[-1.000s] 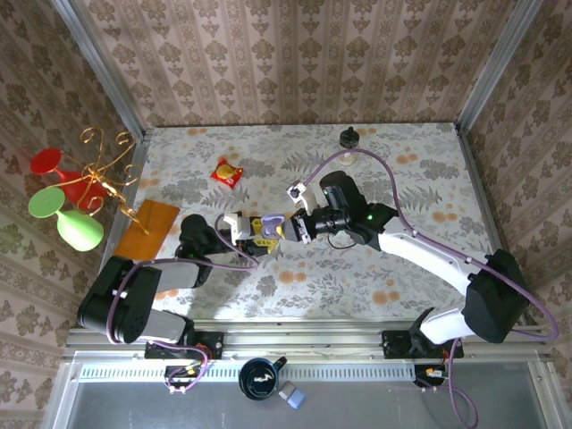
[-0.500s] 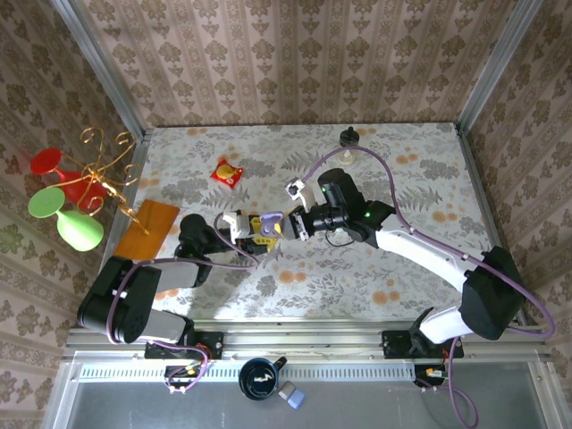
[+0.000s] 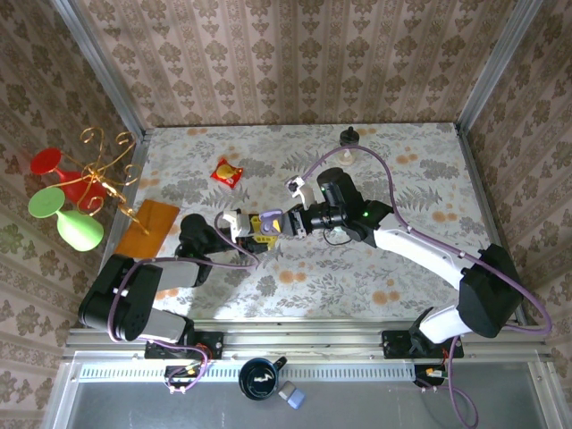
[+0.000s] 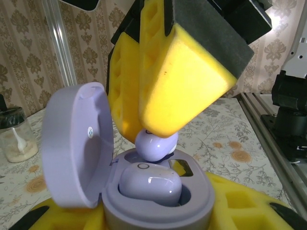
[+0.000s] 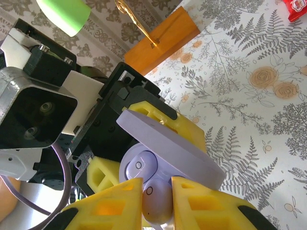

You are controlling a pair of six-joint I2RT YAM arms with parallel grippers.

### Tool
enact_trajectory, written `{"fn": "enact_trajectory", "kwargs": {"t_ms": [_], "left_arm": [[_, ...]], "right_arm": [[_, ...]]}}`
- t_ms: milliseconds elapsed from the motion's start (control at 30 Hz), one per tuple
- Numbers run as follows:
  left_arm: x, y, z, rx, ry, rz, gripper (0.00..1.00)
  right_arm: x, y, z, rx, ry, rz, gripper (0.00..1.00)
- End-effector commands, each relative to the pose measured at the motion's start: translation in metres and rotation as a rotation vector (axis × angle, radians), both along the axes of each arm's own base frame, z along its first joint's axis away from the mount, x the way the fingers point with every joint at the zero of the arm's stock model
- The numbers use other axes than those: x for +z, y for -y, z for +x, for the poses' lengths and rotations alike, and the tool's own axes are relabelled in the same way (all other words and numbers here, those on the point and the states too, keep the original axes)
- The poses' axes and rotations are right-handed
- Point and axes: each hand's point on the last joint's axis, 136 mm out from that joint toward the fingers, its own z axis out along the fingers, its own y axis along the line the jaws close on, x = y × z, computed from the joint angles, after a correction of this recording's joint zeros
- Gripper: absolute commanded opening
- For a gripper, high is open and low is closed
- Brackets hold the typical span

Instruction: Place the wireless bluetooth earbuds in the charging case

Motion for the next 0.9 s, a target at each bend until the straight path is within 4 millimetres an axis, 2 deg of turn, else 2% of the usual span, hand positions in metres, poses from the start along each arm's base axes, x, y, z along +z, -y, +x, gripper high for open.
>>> {"fn": "enact_trajectory", "kwargs": {"t_ms": [0,300,467,767,800,867], "left_arm": [[0.010,0.004,-0.012,-0.077,0.051,-0.016,0.23],[0.013,0.004,-0.012,-0.073,0.037,-0.022,0.23],[0.020,0.003,-0.011,-0.062,0.046,-0.032,0.22],[0.020,0.003,-0.010,-0.057,0.051,-0.033,0.22],[0.019,0.003,-0.010,-0.055,0.049,-0.032,0.22],[0.019,0.003,-0.010,-0.051,0.052,-0.031,0.22]], "right_arm": [[0.007,-0.007,0.013,-0.031,0.046,0.045,0.21],[-0.006,0.001,0.021,-0.090,0.092,0.024,0.22],[-0.009,0.006,0.022,-0.113,0.106,0.018,0.28],[0.007,0.014,0.023,-0.153,0.144,0.031,0.41],[0.017,0.017,0.020,-0.157,0.165,0.046,0.44],[0.022,0.020,0.018,-0.162,0.180,0.053,0.47]]}}
